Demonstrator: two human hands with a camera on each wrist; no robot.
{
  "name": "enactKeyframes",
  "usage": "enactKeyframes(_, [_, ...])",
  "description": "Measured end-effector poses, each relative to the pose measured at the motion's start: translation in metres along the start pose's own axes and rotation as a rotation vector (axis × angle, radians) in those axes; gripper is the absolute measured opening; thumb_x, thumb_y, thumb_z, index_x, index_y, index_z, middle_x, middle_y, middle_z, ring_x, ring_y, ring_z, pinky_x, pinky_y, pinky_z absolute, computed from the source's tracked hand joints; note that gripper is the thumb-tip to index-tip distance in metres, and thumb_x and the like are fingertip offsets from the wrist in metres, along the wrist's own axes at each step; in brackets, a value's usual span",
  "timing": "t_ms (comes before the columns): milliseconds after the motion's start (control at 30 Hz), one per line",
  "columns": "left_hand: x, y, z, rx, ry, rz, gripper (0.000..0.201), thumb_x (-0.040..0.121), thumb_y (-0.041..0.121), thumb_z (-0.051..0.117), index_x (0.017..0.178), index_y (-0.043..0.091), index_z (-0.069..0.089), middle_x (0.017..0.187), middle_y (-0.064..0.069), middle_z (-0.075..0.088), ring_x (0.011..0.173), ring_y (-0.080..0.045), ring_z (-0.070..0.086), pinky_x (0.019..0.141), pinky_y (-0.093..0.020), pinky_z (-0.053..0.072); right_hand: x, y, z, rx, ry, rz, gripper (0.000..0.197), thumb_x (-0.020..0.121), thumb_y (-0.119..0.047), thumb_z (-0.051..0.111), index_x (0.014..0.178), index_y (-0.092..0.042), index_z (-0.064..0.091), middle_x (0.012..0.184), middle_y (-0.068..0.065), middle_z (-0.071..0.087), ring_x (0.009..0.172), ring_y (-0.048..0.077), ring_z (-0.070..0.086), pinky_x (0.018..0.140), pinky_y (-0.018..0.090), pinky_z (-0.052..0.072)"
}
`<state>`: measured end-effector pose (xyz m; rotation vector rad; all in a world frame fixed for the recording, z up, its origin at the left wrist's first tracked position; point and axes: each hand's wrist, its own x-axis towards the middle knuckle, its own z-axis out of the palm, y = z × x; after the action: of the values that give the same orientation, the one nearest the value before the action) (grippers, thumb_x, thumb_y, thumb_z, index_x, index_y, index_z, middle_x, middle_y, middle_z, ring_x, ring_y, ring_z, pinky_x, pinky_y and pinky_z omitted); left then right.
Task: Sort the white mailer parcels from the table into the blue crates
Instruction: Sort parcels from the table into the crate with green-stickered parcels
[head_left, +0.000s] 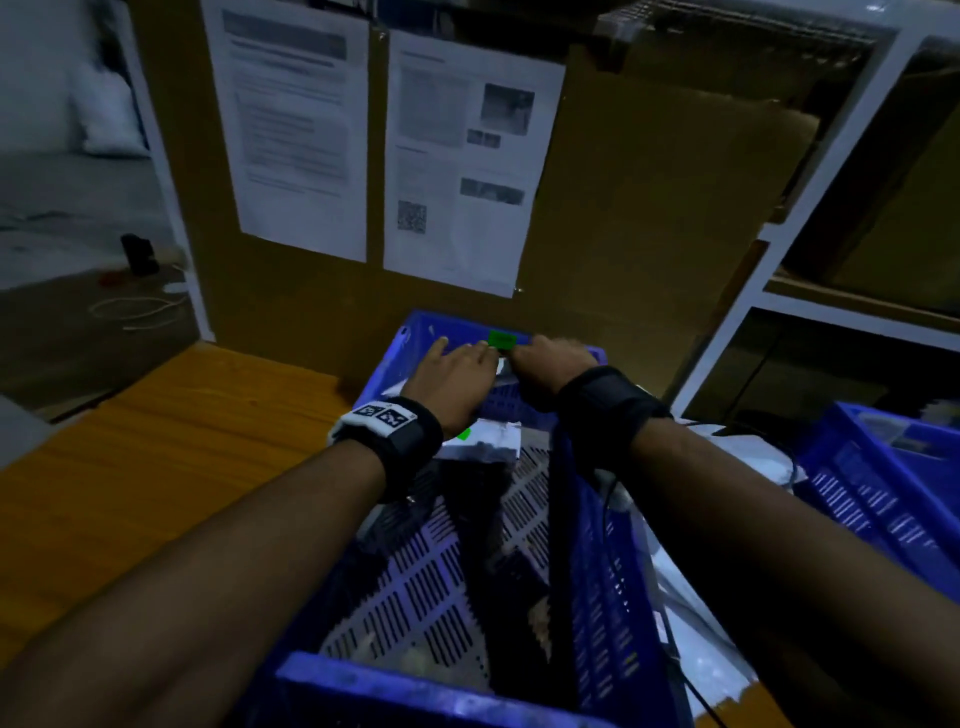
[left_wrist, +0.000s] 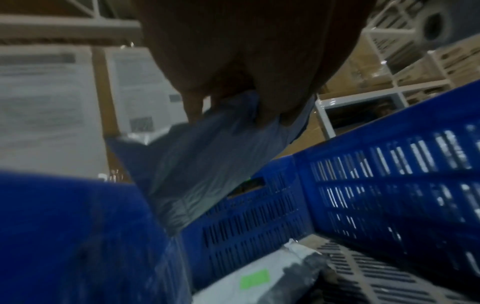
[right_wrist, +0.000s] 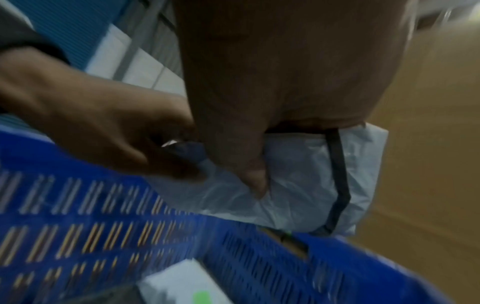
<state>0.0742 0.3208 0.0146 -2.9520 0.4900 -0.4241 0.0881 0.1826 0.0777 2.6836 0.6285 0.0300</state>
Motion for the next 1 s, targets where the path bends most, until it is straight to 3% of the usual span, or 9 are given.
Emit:
enactKeyframes(133, [0.005, -0.006, 0.025, -0.088, -0.166, -0.147, 0.035, 0.092, 0.008, 0.056, 0.127, 0.008, 0.050, 0.129, -0.015, 0.056, 0.120, -0.035, 0.054, 0.099, -0.045, 0.040, 0.021, -0.010, 0.039, 0.077, -0.031, 0.044, 0.028, 0.096, -0.016, 0.048, 0.123, -0.011, 0.055, 0.126, 0.016, 0.059, 0.117, 0.035, 0.057, 0.103, 0.049, 0.037])
enactKeyframes(200, [0.009, -0.005, 0.039, -0.066, -0.166, -0.175, 0.036, 0.092, 0.006, 0.057, 0.128, 0.005, 0.050, 0.129, -0.016, 0.056, 0.120, -0.035, 0.053, 0.098, -0.043, 0.042, 0.030, -0.015, 0.062, 0.123, -0.004, 0.090, 0.029, 0.096, -0.018, 0.046, 0.123, -0.012, 0.052, 0.125, 0.015, 0.060, 0.117, 0.034, 0.057, 0.105, 0.051, 0.035])
enactKeyframes(300, [0.016, 0.002, 0.065, -0.026, -0.101, -0.186, 0.049, 0.094, 0.005, 0.054, 0.140, 0.001, 0.040, 0.143, -0.019, 0.047, 0.134, -0.035, 0.041, 0.110, -0.043, 0.033, 0.043, -0.026, 0.094, 0.157, 0.018, 0.190, 0.032, 0.098, -0.018, 0.040, 0.127, -0.010, 0.050, 0.130, 0.015, 0.055, 0.125, 0.034, 0.048, 0.108, 0.056, 0.029])
enactKeyframes(433, [0.026, 0.003, 0.092, -0.016, -0.137, -0.173, 0.056, 0.102, 0.007, 0.041, 0.154, -0.001, 0.019, 0.160, -0.019, 0.024, 0.149, -0.035, 0.021, 0.122, -0.045, 0.016, 0.055, -0.034, 0.125, 0.220, 0.012, 0.266, 0.036, 0.102, -0.015, 0.033, 0.135, -0.006, 0.043, 0.138, 0.017, 0.047, 0.133, 0.035, 0.038, 0.107, 0.066, 0.023])
enactKeyframes(567, [0.032, 0.003, 0.115, -0.014, -0.151, -0.179, 0.053, 0.105, 0.009, 0.029, 0.155, 0.001, 0.014, 0.163, -0.017, 0.019, 0.151, -0.034, 0.016, 0.123, -0.046, 0.010, 0.065, -0.040, 0.148, 0.286, 0.011, 0.301, 0.044, 0.104, -0.019, 0.025, 0.146, -0.008, 0.031, 0.153, 0.016, 0.031, 0.144, 0.033, 0.022, 0.110, 0.069, 0.014])
enactKeyframes(767, [0.041, -0.002, 0.149, -0.044, -0.187, -0.185, 0.056, 0.105, 0.012, 0.033, 0.157, 0.006, 0.013, 0.165, -0.013, 0.015, 0.152, -0.033, 0.010, 0.123, -0.050, 0.005, 0.079, -0.045, 0.180, 0.295, -0.005, 0.273, 0.055, 0.105, -0.026, 0.025, 0.156, -0.016, 0.008, 0.163, 0.016, 0.007, 0.151, 0.035, 0.001, 0.109, 0.073, 0.001])
enactKeyframes(833, [0.037, -0.003, 0.161, -0.033, -0.257, -0.192, 0.057, 0.105, 0.012, 0.032, 0.157, 0.004, 0.008, 0.166, -0.014, 0.008, 0.153, -0.035, 0.004, 0.123, -0.051, 0.004, 0.081, -0.051, 0.195, 0.306, -0.026, 0.263, 0.059, 0.104, -0.030, 0.029, 0.157, -0.019, 0.007, 0.163, 0.017, 0.003, 0.150, 0.036, -0.002, 0.108, 0.073, -0.001])
enactKeyframes(933, [0.027, -0.003, 0.177, -0.060, -0.362, -0.213, 0.057, 0.105, 0.009, 0.025, 0.156, -0.001, 0.000, 0.165, -0.020, -0.001, 0.152, -0.037, -0.002, 0.123, -0.049, 0.003, 0.081, -0.058, 0.212, 0.310, 0.024, 0.273, 0.057, 0.100, -0.029, 0.029, 0.155, -0.019, 0.022, 0.162, 0.019, 0.011, 0.150, 0.039, 0.008, 0.107, 0.077, 0.009])
enactKeyframes(1000, [0.020, -0.002, 0.182, -0.093, -0.389, -0.227, 0.060, 0.104, 0.012, 0.024, 0.155, -0.002, -0.003, 0.164, -0.022, -0.004, 0.152, -0.038, -0.003, 0.123, -0.048, 0.004, 0.081, -0.060, 0.219, 0.321, -0.065, 0.240, 0.061, 0.101, -0.030, 0.030, 0.157, -0.023, 0.006, 0.163, 0.016, -0.005, 0.150, 0.037, -0.007, 0.107, 0.074, -0.001])
